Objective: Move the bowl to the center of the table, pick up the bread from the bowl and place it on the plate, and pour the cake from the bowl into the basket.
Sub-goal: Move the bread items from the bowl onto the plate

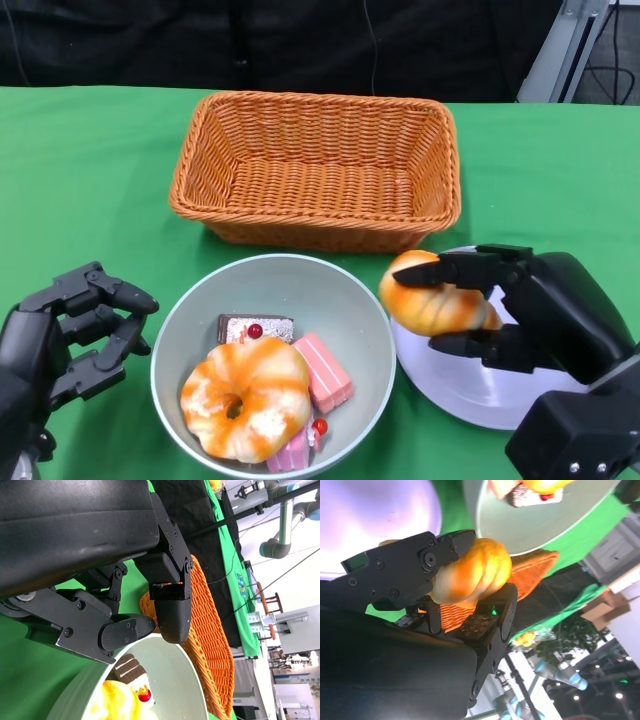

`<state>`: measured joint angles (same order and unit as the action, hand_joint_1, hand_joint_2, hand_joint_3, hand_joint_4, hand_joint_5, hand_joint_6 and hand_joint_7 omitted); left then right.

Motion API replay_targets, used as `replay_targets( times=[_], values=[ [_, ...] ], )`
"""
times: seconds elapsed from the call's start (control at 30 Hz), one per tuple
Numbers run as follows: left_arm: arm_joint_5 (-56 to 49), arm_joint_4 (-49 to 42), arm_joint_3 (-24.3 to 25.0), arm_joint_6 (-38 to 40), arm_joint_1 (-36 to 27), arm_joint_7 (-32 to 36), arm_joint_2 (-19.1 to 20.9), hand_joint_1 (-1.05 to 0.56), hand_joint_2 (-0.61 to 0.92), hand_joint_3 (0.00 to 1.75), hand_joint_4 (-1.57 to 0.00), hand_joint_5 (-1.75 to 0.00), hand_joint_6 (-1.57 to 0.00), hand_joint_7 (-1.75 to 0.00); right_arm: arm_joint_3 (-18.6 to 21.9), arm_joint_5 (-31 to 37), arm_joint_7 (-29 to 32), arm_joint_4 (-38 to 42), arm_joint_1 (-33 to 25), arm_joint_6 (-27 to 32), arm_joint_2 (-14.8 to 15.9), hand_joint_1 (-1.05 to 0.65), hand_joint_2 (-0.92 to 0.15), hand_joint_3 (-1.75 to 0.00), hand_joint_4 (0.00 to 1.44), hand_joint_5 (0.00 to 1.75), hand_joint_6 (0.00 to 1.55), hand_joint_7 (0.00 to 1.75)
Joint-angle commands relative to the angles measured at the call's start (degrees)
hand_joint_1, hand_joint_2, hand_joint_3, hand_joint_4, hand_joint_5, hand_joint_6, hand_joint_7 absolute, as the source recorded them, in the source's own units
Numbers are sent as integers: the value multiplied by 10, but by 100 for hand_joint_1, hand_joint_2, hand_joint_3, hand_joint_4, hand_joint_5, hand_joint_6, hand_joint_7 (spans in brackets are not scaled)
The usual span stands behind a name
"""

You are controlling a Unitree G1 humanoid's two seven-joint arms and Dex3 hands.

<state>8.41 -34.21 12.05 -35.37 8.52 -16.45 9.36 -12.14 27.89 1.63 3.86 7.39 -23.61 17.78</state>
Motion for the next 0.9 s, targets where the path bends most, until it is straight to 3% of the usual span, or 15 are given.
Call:
replay_targets(
  times=[0.03, 0.4, 0.57, 0.67, 0.8, 0.83, 0.9],
  values=[
    [10, -7, 8, 6, 6, 1, 12, -11, 75, 68, -76, -147, -82, -111, 7, 7, 15, 32, -4, -16, 14, 2, -88, -1, 82, 133, 96, 55],
    [25, -14, 12, 2, 8, -10, 17, -9, 75, 68, -76, -149, -81, -114, -24, 70, 92, 170, 38, -48, -3, -2, -89, -1, 81, 130, 101, 47],
    [29, -4, 12, 5, 3, -11, 15, -10, 74, 70, -77, -149, -81, -115, -54, 107, 136, 236, 66, -40, -15, -6, -92, -1, 78, 134, 99, 48],
    [30, -2, 12, 4, 1, -11, 14, -9, 74, 71, -77, -149, -81, -116, -66, 118, 127, 242, 71, -20, -15, -8, -92, -2, 77, 132, 98, 47],
    [30, 4, 12, 2, -3, -13, 14, -11, 74, 70, -77, -148, -81, -115, -87, 138, 40, 180, 54, 69, -4, -22, -92, -4, 60, 110, 87, 17],
    [30, 6, 11, 3, -4, -13, 13, -11, 74, 70, -77, -149, -81, -115, -92, 145, 15, 159, 49, 93, 0, -26, -92, -2, 60, 78, 79, 7],
    [31, 9, 11, 5, -4, -13, 13, -11, 73, 70, -77, -148, -81, -115, -107, 167, -43, 114, 38, 146, 11, -33, -92, -2, 61, 30, 64, 2]
  ],
)
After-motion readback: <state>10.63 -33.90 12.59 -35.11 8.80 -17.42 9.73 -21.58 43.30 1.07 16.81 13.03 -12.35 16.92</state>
